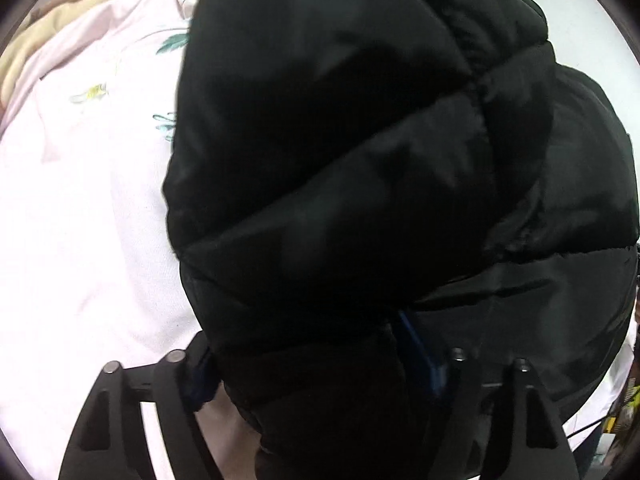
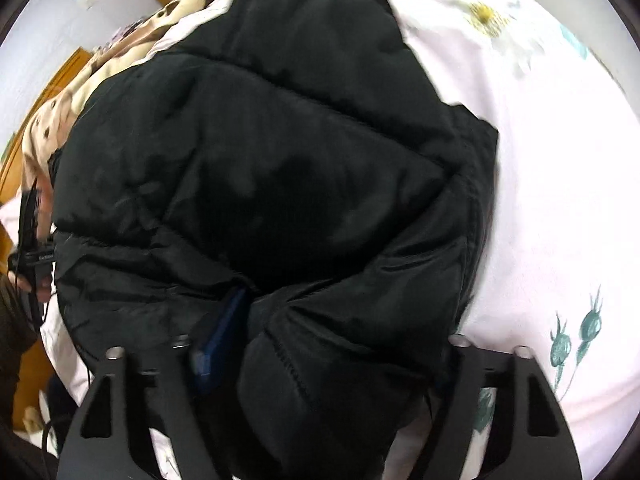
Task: Fold large clothes
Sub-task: 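Grasp the jacket's folded edge with both grippers and lift it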
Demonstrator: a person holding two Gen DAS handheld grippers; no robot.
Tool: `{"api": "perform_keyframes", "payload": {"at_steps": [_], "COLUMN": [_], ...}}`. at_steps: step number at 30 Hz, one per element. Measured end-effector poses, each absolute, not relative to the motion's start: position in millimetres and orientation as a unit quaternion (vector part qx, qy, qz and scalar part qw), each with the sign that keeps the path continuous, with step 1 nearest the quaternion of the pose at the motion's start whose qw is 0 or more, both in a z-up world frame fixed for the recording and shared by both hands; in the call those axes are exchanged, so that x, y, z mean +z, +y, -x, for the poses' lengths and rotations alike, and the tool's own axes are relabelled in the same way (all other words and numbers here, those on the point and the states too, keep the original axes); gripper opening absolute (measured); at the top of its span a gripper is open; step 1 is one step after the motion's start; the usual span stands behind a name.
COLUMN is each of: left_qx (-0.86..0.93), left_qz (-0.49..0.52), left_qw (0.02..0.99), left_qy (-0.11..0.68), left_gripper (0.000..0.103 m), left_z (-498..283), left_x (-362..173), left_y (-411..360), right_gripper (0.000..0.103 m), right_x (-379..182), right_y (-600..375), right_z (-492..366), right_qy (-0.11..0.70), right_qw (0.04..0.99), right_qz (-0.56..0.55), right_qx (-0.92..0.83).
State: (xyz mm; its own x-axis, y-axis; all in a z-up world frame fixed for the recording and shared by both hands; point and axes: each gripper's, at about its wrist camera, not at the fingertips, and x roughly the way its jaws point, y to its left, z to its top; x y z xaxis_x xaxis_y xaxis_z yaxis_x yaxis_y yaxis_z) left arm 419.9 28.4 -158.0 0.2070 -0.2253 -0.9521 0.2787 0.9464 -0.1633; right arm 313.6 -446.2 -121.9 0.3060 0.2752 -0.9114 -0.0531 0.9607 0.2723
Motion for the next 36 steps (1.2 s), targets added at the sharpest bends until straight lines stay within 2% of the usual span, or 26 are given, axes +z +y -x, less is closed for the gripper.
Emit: {"api": "perform_keyframes", "payload": {"at_steps": [3,5,7,9,14,18,23,27,31,36], "left_qx": [-0.151,-0.141,-0.128,-0.127,-0.144,-0.142,-0.142,-0.134,-0.127,-0.128], "left_qz": [-0.024,-0.040,-0.067,-0.067,-0.010,-0.011,-0.011,-0.011,0.005,0.025], "left_qw": [0.780,0.784,0.791,0.791,0.772,0.774,0.779,0.792,0.799,0.814], "left_qy": [0.607,0.603,0.594,0.594,0.619,0.617,0.610,0.596,0.588,0.565], "left_gripper": [0.065,0.059,0.057,0.057,0.074,0.074,0.052,0.048,0.039,0.029], "left_z": [-420.0,-418.1,-414.1,-414.9,-429.3,-434.7,-425.8,-421.5,-417.7,-411.0], "left_x": [-153.6,-150.4,-145.9,-146.3,-155.5,-154.3,-137.1,-125.4,-113.0,-89.5], "left_y": [25.8,17.7,9.1,7.6,24.4,22.9,21.7,21.6,25.9,39.0], "right_gripper": [0.058,0.054,0.052,0.051,0.052,0.055,0.053,0.043,0.034,0.027], "right_x": [-115.1,-111.5,-107.3,-106.3,-107.4,-109.2,-103.7,-95.3,-79.9,-63.6], "right_y": [-438.5,-429.0,-418.3,-413.2,-413.1,-411.5,-402.3,-391.9,-381.0,-373.3], "right_z": [-311.0,-307.7,-304.2,-302.6,-299.2,-303.7,-309.0,-292.6,-277.2,-268.3], "right_qy": [0.578,0.575,0.570,0.569,0.565,0.569,0.564,0.552,0.538,0.514], "right_qw": [0.806,0.812,0.817,0.819,0.822,0.820,0.824,0.833,0.843,0.858], "right_qz": [-0.077,-0.048,-0.015,-0.001,-0.007,-0.021,-0.022,-0.011,0.012,0.011], "right_qx": [0.100,0.093,0.082,0.074,0.069,0.063,0.051,0.037,0.026,0.017]}}
